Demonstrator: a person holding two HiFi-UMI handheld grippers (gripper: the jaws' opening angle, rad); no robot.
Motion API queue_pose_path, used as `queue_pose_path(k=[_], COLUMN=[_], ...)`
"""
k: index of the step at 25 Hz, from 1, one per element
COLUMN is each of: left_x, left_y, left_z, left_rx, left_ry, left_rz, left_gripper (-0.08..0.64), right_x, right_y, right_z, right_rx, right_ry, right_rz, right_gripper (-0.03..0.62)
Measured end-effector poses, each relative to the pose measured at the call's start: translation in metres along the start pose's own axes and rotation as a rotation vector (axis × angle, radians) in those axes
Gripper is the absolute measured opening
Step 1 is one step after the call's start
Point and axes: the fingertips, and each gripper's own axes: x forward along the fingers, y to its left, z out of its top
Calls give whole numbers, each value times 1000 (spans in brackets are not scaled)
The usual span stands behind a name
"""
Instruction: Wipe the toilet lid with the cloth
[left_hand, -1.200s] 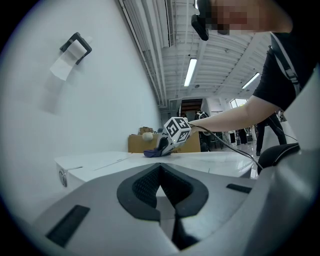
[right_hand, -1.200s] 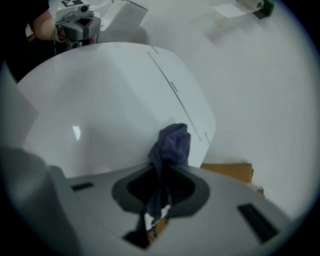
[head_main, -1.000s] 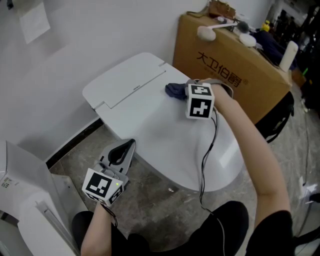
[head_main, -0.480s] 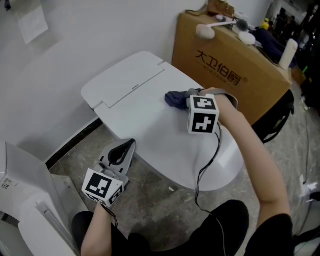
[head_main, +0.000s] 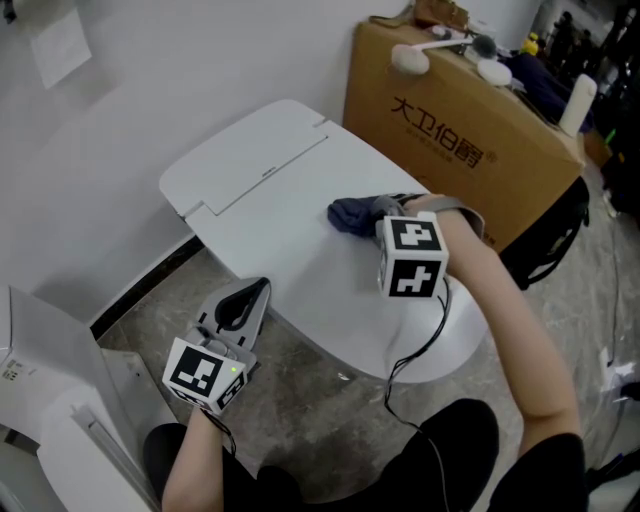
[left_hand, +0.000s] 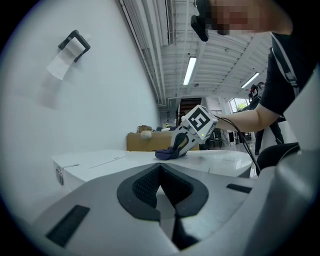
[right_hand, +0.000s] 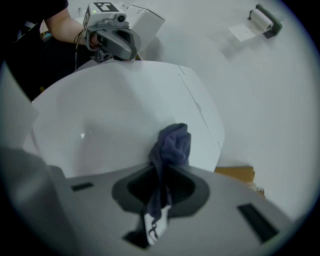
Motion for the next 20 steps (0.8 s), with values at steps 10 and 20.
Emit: queue_pose_path(k=[10, 20], left_x=[0, 0], left_y=[0, 1], left_z=[-1, -1], left_rx=[6, 5], left_ry=[2, 1], left_rz=[-3, 2], left_gripper=[6, 6], right_x=[-19, -36], right_y=[27, 52], right_z=[8, 11], right_rx=[20, 30], right_ry=[-24, -28], right_rz=[-10, -21], right_gripper=[66, 66])
